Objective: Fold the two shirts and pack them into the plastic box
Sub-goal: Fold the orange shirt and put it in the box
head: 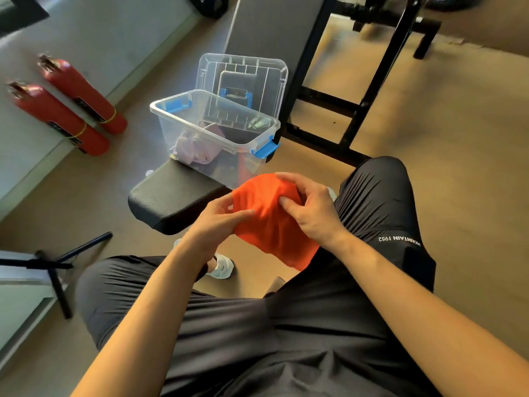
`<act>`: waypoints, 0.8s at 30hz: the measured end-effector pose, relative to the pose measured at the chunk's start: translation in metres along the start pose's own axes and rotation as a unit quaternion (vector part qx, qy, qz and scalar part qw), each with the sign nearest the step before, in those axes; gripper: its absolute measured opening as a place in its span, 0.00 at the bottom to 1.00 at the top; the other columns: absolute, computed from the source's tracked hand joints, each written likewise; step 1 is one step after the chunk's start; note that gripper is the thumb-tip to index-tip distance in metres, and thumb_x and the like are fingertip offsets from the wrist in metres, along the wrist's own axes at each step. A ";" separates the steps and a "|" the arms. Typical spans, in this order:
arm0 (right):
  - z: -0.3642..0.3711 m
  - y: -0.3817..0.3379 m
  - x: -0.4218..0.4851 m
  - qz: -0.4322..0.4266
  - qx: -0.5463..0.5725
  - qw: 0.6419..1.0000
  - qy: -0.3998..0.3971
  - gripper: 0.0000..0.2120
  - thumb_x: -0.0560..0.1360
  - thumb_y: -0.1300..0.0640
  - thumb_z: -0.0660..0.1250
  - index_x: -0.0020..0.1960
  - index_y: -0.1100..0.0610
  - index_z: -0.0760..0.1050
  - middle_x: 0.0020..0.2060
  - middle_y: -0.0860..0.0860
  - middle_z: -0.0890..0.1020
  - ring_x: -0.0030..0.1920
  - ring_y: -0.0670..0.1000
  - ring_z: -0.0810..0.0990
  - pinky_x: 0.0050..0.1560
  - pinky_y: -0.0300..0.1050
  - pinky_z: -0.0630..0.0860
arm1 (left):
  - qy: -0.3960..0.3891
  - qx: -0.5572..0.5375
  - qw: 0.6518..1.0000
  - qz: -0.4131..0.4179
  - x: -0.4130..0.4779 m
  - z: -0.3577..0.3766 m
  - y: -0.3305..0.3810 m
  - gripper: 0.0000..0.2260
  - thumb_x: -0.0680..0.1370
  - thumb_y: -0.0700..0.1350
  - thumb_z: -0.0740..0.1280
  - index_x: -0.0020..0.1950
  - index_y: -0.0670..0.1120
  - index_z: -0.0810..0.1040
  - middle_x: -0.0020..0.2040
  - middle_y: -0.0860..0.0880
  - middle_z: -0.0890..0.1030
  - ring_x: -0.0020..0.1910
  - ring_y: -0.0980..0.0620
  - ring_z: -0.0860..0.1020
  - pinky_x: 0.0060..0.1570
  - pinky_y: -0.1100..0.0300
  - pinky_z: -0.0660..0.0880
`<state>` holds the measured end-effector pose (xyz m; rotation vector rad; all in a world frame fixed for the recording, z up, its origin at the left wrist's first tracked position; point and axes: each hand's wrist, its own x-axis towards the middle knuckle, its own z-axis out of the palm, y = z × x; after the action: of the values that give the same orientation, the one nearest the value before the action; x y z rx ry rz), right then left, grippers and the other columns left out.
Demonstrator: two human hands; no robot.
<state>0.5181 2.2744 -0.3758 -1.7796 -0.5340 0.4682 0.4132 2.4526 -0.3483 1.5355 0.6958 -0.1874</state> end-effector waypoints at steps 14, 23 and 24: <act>-0.020 -0.040 0.040 -0.110 -0.294 0.946 -0.080 0.25 0.70 0.40 0.74 0.65 0.47 0.79 0.61 0.52 0.75 0.63 0.54 0.70 0.63 0.51 0.72 | 0.087 -0.111 0.989 0.038 0.015 0.001 0.031 0.21 0.76 0.41 0.74 0.67 0.39 0.74 0.49 0.43 0.84 0.40 0.51 0.85 0.37 0.60 0.80; -0.004 -0.058 0.052 -0.143 -0.198 0.954 -0.173 0.18 0.73 0.55 0.76 0.62 0.52 0.81 0.53 0.50 0.85 0.52 0.49 0.81 0.55 0.41 0.77 | 0.091 -0.137 0.983 0.079 0.002 -0.010 0.042 0.13 0.77 0.40 0.73 0.60 0.44 0.78 0.41 0.48 0.85 0.37 0.50 0.82 0.44 0.53 0.81; -0.005 -0.057 0.054 -0.144 -0.205 0.952 -0.176 0.14 0.73 0.55 0.75 0.59 0.52 0.83 0.49 0.48 0.85 0.49 0.47 0.81 0.52 0.39 0.76 | 0.121 -0.112 0.982 0.093 0.001 -0.011 0.038 0.12 0.76 0.39 0.74 0.58 0.44 0.78 0.41 0.47 0.85 0.37 0.49 0.83 0.44 0.51 0.82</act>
<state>0.5578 2.3149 -0.3216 -1.9739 -1.1977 0.4969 0.4306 2.4655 -0.3158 1.4078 0.7320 0.2169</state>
